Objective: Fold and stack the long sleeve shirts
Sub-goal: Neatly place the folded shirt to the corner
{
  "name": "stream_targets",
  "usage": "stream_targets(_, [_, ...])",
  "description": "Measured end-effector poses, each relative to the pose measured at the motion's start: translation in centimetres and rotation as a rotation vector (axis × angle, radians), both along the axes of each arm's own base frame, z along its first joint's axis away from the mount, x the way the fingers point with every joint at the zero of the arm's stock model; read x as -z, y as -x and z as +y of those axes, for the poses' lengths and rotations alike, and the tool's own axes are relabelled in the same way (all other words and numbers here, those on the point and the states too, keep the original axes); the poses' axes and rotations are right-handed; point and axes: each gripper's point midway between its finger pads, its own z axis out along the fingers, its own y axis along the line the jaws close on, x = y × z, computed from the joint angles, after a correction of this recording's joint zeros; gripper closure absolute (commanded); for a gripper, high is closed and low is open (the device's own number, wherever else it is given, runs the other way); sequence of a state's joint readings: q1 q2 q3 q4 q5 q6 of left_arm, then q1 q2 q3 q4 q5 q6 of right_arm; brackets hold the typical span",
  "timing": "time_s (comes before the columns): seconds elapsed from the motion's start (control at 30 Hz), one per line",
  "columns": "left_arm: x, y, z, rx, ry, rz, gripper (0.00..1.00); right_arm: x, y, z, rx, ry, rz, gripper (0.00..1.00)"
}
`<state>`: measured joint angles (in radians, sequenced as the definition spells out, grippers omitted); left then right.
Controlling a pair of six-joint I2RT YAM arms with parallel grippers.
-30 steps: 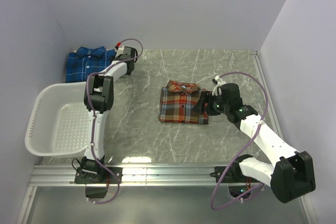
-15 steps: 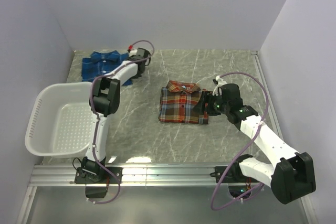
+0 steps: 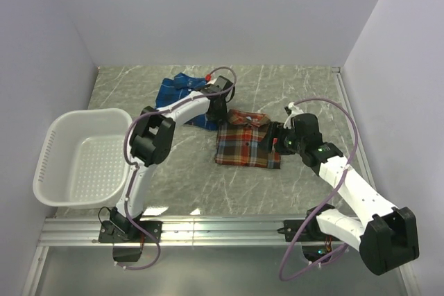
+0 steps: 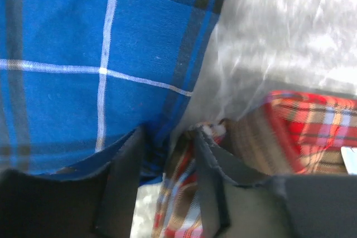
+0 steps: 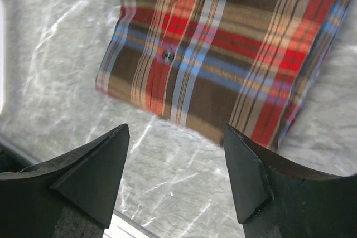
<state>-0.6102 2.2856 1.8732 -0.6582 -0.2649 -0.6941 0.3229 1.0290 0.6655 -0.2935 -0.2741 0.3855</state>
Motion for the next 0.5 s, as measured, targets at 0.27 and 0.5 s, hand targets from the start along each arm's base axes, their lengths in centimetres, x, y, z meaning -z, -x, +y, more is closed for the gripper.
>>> stream_targets(0.27, [-4.3, 4.2, 1.6, -0.028, 0.105, 0.013, 0.32, 0.8, -0.9, -3.6, 0.182, 0.012, 0.060, 0.26])
stream_targets(0.5, [-7.1, 10.0, 1.4, 0.059, 0.291, 0.016, 0.30, 3.7, -2.0, -8.4, 0.400, -0.008, 0.194, 0.29])
